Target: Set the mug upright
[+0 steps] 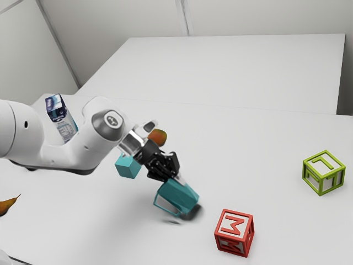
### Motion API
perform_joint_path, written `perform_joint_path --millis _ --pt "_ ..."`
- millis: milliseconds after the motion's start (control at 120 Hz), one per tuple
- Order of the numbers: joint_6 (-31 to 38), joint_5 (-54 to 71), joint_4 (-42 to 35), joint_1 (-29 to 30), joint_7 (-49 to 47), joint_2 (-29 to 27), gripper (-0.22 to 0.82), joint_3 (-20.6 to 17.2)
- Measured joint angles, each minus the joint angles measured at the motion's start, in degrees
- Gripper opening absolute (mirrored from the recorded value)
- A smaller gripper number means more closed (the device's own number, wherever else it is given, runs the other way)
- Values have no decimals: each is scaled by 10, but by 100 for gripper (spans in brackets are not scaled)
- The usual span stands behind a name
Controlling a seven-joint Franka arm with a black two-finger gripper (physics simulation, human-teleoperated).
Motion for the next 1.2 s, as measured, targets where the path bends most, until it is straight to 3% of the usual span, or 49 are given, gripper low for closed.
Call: perform_joint_path --millis 233,592,908,1200 --pt "28 108 37 26 -10 5 -18 1" --pt "26 266 82 -16 -55 4 -18 1" --pt "13 375 97 -14 -112 14 -18 0" --pt "9 436 130 -6 -152 54 -18 2"
